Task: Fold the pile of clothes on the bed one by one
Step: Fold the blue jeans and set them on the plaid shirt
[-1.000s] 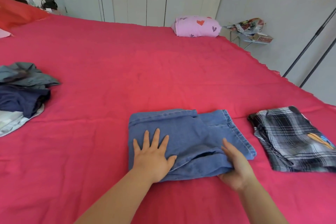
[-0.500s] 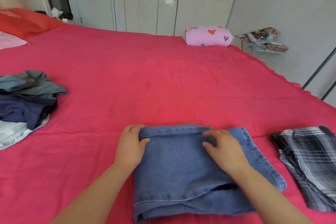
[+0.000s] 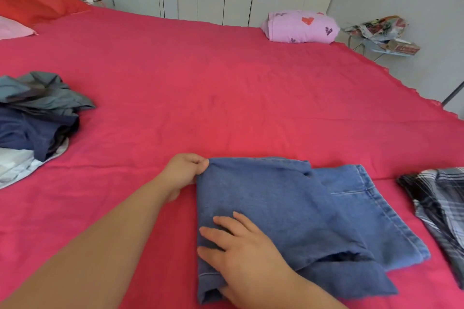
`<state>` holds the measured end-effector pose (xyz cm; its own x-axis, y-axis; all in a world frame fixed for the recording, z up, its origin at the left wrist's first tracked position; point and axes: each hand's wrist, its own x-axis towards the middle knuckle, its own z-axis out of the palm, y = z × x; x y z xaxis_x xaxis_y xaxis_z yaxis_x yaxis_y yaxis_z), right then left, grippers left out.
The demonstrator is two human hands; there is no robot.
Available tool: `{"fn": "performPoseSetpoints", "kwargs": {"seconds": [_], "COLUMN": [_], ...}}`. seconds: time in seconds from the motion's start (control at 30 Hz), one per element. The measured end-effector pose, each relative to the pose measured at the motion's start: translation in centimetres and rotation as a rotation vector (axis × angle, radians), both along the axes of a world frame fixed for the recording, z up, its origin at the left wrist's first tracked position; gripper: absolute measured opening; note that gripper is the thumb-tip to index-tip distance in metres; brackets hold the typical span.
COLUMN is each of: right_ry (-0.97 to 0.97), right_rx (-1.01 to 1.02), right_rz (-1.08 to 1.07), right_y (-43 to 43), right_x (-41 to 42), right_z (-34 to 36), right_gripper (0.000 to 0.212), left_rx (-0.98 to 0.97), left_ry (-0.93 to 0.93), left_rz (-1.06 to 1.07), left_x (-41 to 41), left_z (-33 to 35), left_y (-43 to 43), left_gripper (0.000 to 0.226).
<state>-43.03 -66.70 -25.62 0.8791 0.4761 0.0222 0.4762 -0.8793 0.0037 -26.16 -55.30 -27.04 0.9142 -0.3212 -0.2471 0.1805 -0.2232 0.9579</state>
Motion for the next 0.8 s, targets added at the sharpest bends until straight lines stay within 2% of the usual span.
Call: {"fn": "performPoseSetpoints", "kwargs": {"seconds": [0.03,0.07,0.13,0.2,0.27,0.3,0.4,0.43,0.5,0.57,0.63,0.7,0.8], "right_ry": [0.003,0.024,0.015,-0.044,-0.074,-0.061,-0.05,-0.096,-0.088,-0.087,-0.151,-0.155,-0.086], "right_rx": [0.03,0.066,0.181,0.191,0.135,0.116,0.091,0.155,0.434,0.507,0.436,0.33,0.361], "right_rz": [0.008,0.002,-0.025,-0.03,-0.031,-0.024,-0.019,-0.021,0.006,-0.107,-0.328,-0.555,-0.783], "right_y": [0.0,-0.1,-0.4,-0.7,-0.8,-0.9,-1.2,-1.4,-2.4,-4.9,-8.1,-11.7,-16.1], "right_x": [-0.1,-0.1,-0.2,-0.6,-0.8,-1.0,-0.5,-0.4,-0.5,0.8,2.7,4.9,7.2], "right_z": [-0.2,-0.5,-1.4,-2.2,-2.7,-2.9,-2.9,-2.0,0.7,2.4,2.6,1.6,0.7], "right_gripper": [0.023,0.029,0.057,0.069,0.071,0.069,0.065,0.063,0.033,0.04,0.04,0.037,0.037], "left_rx": [-0.045,-0.069,-0.028,0.15,0.389,0.457,0.487,0.507,0.552,0.59,0.539,0.483,0.517], "left_ry": [0.055,0.083,0.067,-0.052,-0.218,-0.285,-0.399,-0.427,-0.444,-0.481,-0.696,-0.935,-1.119], "left_rz": [0.007,0.008,0.007,0.053,0.107,0.124,0.221,0.252,0.286,0.332,0.333,0.195,-0.138], "left_x": [0.1,0.1,0.2,0.3,0.4,0.5,0.7,0.8,1.1,0.7,-0.3,-2.9,-8.3], "left_z": [0.3,0.6,0.7,0.0,-0.9,-1.2,-1.3,-1.4,-1.7,-1.1,0.1,1.4,2.0], "left_y": [-0.1,-0.1,-0.5,-1.0,-1.5,-1.8,-2.0,-2.0,-2.2,-2.5,-3.3,-4.9,-8.3], "left_gripper": [0.027,0.027,0.031,0.035,0.032,0.031,0.032,0.032,0.03,0.025,0.02,0.025,0.05]}}
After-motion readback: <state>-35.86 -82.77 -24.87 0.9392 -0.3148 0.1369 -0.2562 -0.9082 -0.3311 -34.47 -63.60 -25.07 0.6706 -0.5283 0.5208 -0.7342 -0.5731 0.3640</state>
